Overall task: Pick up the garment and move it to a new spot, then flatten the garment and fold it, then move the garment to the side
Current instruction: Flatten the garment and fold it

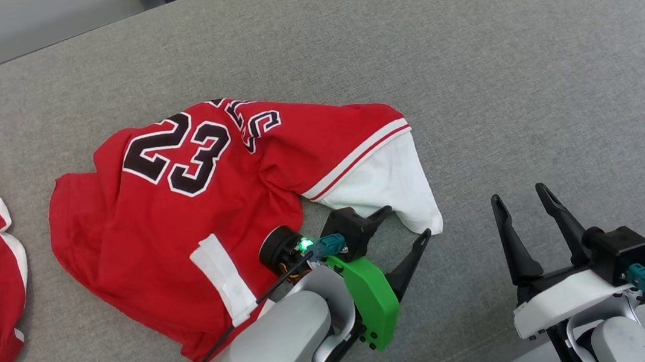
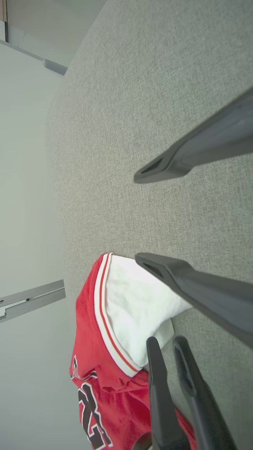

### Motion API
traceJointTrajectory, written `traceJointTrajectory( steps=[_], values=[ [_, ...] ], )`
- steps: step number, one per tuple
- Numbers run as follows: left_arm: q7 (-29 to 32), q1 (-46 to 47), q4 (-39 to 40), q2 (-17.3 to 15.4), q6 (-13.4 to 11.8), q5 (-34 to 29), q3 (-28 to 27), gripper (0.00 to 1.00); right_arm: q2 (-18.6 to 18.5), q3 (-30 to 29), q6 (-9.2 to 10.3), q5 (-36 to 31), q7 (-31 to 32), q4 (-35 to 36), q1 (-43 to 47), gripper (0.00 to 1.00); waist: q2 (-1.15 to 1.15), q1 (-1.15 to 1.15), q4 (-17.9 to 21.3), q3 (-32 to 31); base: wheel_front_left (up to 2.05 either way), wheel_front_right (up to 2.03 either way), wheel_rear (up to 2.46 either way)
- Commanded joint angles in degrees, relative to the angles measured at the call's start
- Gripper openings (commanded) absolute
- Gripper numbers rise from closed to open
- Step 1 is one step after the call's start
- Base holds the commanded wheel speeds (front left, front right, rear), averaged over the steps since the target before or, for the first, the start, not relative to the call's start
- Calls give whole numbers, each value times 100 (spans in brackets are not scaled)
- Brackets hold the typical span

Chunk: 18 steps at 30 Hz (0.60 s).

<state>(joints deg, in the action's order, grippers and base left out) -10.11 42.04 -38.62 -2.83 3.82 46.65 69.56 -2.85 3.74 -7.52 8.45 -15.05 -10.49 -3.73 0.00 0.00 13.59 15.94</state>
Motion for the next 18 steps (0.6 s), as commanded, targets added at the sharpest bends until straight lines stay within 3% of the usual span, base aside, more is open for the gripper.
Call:
traceJointTrajectory(
  steps=[1, 6, 10, 14, 18],
  values=[
    [-41, -96, 24, -36, -29, 62, -25, 100, -8, -9, 6, 10, -19, 2, 73, 100, 0, 0, 15, -39, 0, 0, 0],
    [-412, -335, 341, -287, -333, -73, -274, 100, -8, -84, 7, -24, -19, 22, 189, 100, 0, 0, 11, -216, 0, 0, 0],
    [-509, -873, 1324, -624, -899, -525, -1113, 100, -7, -214, 7, -98, -19, 115, 335, 100, 0, 0, -113, -432, 0, 0, 0],
    [-508, -1622, 2253, -906, -1237, -1213, -2017, 100, -7, -315, 6, -196, -19, 245, 423, 100, 0, 0, -289, -585, 0, 0, 0],
    [-507, -2471, 2822, -1013, -1418, -1805, -2830, 100, -9, -419, 7, -315, -19, 357, 497, 100, 0, 0, -494, -763, 0, 0, 0]
  ],
)
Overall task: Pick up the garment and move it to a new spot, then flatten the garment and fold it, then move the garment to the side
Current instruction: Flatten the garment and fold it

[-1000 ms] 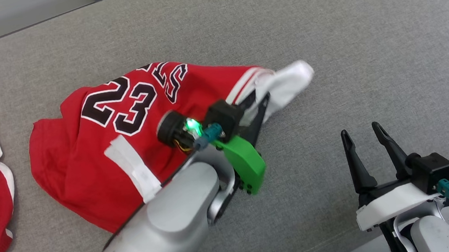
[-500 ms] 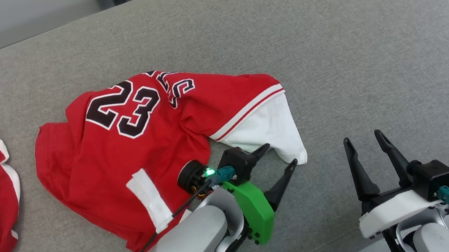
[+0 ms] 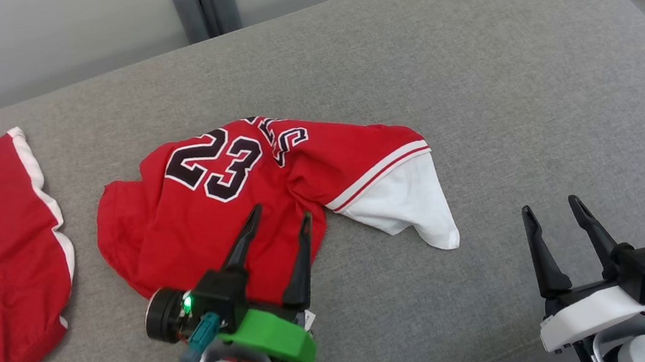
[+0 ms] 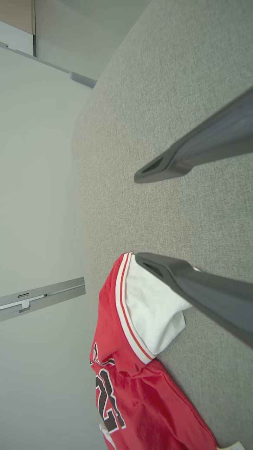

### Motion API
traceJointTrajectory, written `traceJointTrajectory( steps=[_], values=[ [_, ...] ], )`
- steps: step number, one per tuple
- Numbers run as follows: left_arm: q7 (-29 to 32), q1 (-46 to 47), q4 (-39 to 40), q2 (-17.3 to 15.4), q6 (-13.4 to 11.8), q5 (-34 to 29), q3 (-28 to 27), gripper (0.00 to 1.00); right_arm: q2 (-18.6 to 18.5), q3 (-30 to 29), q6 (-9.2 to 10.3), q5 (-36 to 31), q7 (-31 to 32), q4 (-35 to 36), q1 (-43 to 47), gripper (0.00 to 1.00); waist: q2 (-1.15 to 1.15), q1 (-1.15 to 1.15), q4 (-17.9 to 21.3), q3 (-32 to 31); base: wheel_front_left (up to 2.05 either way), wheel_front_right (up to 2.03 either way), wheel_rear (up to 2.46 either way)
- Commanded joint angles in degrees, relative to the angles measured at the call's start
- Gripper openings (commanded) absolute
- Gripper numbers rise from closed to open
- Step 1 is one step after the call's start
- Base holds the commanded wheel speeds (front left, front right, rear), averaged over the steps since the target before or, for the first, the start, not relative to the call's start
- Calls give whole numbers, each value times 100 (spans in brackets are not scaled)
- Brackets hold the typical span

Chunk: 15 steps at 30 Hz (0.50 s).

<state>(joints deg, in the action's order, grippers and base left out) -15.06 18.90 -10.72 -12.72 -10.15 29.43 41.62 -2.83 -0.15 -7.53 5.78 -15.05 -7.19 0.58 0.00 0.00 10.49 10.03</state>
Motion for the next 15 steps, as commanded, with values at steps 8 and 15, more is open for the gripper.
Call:
traceJointTrajectory(
  steps=[8, 15],
  values=[
    [-14, -1598, 396, 242, 214, -772, -1381, 100, -39, -130, 8, -262, -19, 87, 193, 100, 0, 0, -597, -500, 0, 0, 0],
    [-16, -2388, 430, 622, 550, -1305, -2440, 100, -105, -82, 8, -429, -19, -34, 408, 100, 0, 0, -912, -839, 0, 0, 0]
  ],
)
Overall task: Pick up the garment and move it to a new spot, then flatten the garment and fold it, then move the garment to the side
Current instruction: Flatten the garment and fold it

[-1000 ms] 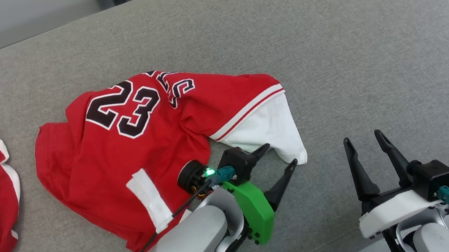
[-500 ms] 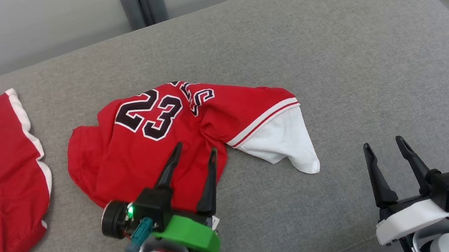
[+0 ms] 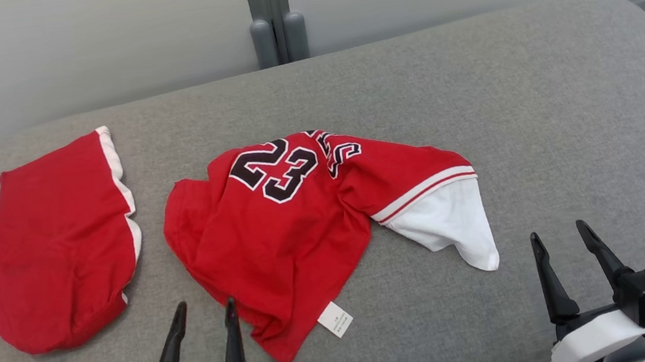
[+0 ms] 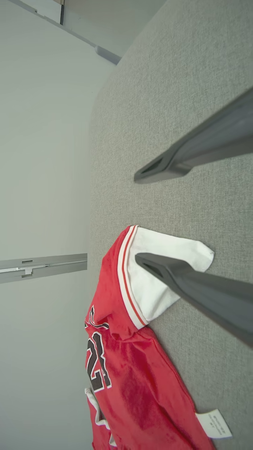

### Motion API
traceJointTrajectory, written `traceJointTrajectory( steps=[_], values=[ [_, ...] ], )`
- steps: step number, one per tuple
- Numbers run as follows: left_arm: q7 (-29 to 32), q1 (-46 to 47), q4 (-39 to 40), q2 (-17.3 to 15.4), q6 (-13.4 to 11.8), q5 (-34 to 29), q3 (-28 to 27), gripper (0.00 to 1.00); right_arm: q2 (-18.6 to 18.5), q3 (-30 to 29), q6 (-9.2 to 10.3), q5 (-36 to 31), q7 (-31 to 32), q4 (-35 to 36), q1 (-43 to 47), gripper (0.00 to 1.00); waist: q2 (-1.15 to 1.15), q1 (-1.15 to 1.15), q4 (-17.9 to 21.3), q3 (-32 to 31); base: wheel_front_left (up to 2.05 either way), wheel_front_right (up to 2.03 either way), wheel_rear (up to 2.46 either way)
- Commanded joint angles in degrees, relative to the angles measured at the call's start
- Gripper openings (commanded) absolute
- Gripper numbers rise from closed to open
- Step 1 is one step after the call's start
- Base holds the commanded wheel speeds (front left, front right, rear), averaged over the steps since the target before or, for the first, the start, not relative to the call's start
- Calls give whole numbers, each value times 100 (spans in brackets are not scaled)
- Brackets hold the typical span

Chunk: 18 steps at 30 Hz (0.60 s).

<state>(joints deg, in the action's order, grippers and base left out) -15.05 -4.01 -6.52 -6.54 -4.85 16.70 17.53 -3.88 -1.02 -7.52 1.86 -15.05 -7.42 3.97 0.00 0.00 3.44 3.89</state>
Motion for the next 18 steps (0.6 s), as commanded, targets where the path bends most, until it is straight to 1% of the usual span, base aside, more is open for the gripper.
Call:
traceJointTrajectory(
  steps=[1, 6, 9, 13, 18],
  values=[
    [-17, -213, 41, 64, 99, -136, -176, 100, 5, 4, 7, -42, -19, -25, 102, 100, 0, 0, -241, -264, 0, 0, 0],
    [-17, -520, 131, 220, 493, -546, -568, 100, 35, -43, 6, -77, -19, -68, 196, 100, 0, 0, -362, -376, 0, 0, 0],
    [-17, -632, 203, 284, 647, -740, -759, 100, 53, -80, 6, -100, -19, -129, 217, 100, 0, 0, -398, -436, 0, 0, 0],
    [-17, -709, 221, 337, 762, -856, -938, 100, 71, -131, 7, -136, -19, -195, 252, 100, 0, 0, -404, -504, 0, 0, 0],
    [-17, -752, 185, 358, 864, -908, -1003, 100, 82, -150, 7, -156, -19, -221, 246, 100, 0, 0, -371, -532, 0, 0, 0]
  ],
)
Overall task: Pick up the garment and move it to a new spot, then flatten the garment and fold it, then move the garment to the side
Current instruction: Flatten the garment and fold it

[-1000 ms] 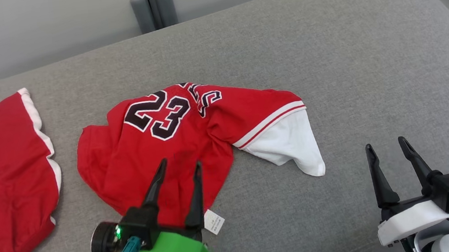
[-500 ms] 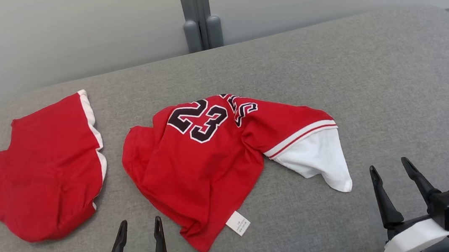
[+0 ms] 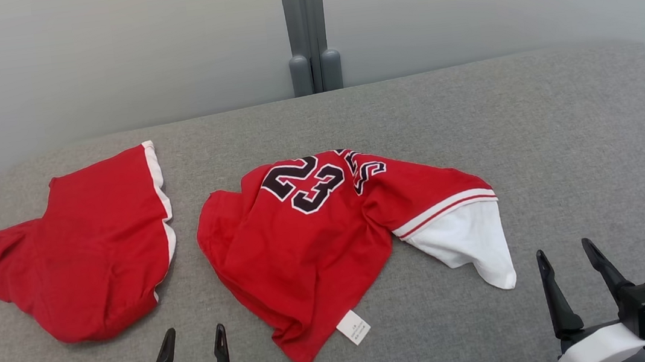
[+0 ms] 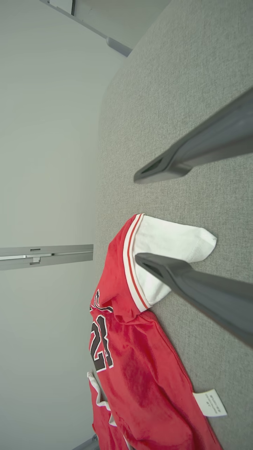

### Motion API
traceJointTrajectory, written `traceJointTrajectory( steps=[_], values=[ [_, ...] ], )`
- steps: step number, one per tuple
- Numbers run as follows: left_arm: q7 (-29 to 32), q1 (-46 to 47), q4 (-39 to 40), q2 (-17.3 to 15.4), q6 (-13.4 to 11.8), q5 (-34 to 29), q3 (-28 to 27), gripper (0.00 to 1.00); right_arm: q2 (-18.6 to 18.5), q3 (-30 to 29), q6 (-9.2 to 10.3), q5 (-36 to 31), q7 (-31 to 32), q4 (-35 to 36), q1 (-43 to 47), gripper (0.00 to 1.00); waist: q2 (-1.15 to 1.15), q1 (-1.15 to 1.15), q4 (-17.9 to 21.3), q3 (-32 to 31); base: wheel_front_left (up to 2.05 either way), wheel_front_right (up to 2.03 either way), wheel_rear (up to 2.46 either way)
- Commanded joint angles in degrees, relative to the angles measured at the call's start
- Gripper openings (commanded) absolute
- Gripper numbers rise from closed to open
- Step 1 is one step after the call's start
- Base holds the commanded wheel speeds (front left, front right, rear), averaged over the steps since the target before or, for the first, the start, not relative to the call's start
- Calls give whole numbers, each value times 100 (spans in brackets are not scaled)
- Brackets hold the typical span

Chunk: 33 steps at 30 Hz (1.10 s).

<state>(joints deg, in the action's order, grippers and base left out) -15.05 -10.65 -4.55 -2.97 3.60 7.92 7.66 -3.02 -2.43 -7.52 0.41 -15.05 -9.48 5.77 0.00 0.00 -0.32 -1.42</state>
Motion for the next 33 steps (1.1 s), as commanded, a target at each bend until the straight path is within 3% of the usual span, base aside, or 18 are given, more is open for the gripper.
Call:
traceJointTrajectory(
  steps=[1, 28, 33],
  values=[
    [-17, -89, -15, 3, 41, -37, -32, 100, -2, -9, 6, -9, -19, -17, 65, 100, 0, 0, 14, -7, 0, 0, 0],
    [-17, -163, -101, 6, 73, 47, -27, 100, 11, -15, 7, 115, -19, 41, -6, 100, 0, 0, -86, 13, 0, 0, 0],
    [-17, -160, -445, 7, -5, 120, 178, 100, 6, -84, 7, 124, -19, -67, -93, 100, 0, 0, -71, 21, 0, 0, 0]
  ],
)
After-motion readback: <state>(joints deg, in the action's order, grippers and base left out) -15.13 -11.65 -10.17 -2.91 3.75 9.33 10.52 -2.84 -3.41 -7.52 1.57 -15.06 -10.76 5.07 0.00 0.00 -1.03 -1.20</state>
